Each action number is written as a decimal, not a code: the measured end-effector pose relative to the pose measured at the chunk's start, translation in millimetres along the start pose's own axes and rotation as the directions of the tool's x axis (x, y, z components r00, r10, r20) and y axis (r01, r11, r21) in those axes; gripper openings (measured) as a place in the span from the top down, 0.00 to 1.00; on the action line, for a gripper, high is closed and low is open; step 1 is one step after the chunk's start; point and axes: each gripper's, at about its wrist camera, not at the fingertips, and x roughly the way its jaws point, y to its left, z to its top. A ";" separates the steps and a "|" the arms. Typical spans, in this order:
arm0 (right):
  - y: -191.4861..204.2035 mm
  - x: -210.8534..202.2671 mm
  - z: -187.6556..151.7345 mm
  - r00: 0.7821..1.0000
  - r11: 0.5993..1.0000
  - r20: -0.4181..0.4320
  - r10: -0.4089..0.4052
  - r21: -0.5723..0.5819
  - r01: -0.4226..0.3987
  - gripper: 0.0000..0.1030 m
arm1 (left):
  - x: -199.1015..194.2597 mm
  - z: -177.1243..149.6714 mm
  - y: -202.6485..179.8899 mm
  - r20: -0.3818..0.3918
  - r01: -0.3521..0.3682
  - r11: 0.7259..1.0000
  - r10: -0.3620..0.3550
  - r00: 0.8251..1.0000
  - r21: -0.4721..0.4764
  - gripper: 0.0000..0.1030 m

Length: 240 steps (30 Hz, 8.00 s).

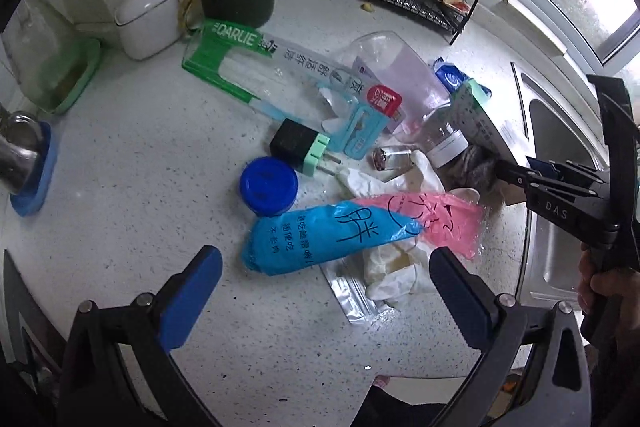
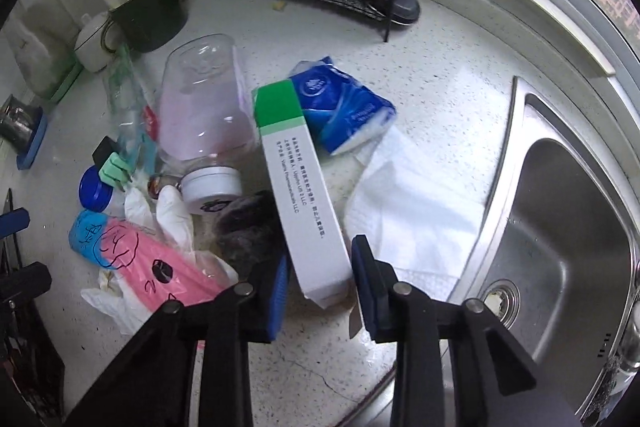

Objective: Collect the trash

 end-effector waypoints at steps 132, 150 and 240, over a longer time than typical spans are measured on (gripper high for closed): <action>4.3 405.7 -483.0 0.931 0.985 -0.330 0.155 0.128 -0.119 0.78 | 485.8 -471.4 -118.5 -0.239 -0.004 1.000 0.007 0.971 0.012 0.92; -7.5 373.4 -481.7 0.947 0.974 -0.255 0.198 0.157 -0.162 0.30 | 452.3 -467.1 -117.0 -0.194 -0.092 0.992 0.107 0.975 0.086 0.27; 16.5 -19.7 -108.5 0.992 0.979 -0.034 0.124 0.167 -0.117 0.22 | 62.7 -17.4 -59.5 -0.091 0.094 0.989 -0.084 0.992 0.115 0.22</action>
